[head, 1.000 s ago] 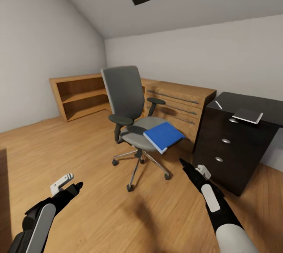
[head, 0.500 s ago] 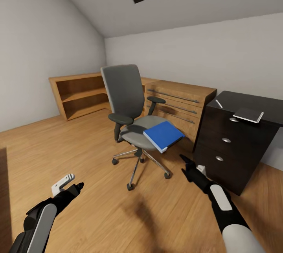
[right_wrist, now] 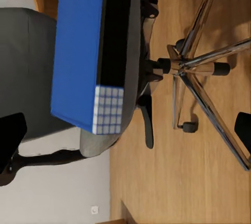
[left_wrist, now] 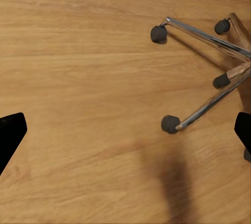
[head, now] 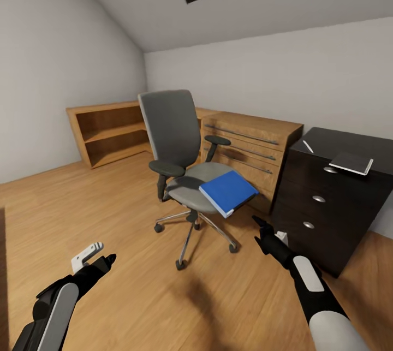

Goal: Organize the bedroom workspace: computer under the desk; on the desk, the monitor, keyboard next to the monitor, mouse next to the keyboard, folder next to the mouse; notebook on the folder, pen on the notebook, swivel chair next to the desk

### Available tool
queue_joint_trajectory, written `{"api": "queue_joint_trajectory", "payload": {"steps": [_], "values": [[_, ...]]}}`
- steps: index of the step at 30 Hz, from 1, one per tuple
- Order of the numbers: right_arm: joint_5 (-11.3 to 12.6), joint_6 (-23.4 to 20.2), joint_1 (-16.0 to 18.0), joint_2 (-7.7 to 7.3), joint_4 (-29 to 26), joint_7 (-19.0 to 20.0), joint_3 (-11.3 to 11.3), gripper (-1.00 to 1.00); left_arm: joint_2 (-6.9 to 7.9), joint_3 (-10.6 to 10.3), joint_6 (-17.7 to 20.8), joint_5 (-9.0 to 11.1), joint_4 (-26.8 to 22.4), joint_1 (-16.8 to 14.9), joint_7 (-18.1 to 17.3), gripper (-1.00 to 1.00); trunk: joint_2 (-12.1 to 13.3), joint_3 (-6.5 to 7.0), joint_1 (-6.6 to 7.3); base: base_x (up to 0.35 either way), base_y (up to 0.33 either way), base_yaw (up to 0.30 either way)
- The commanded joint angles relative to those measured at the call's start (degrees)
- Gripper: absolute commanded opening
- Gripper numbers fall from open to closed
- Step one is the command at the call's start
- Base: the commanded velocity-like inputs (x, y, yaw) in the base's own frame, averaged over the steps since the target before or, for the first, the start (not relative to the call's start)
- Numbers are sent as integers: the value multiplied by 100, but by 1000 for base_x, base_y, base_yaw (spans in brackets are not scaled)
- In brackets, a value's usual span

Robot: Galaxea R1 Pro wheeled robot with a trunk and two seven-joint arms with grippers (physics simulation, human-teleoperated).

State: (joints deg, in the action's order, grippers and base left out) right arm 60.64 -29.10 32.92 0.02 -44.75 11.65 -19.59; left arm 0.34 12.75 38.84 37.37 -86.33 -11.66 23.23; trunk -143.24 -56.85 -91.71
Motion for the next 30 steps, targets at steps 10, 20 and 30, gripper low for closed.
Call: {"api": "queue_joint_trajectory", "payload": {"steps": [10, 20, 30], "values": [[27, -35, 4, 16, 1, -84, -12, 100, 6, 16, 27, 60, -29, -3, 57, 100, -8, -94, -12, 19, 0, 0], [27, -35, 4, 16, -3, -84, -10, 100, 5, 9, 27, 79, -21, -3, 46, 100, -12, -161, -19, 0, 0, 0], [27, -35, 4, 16, 1, -84, -2, 100, 10, 12, 27, 69, -7, -3, 33, 100, -12, -161, -19, 128, 52, 0]]}}
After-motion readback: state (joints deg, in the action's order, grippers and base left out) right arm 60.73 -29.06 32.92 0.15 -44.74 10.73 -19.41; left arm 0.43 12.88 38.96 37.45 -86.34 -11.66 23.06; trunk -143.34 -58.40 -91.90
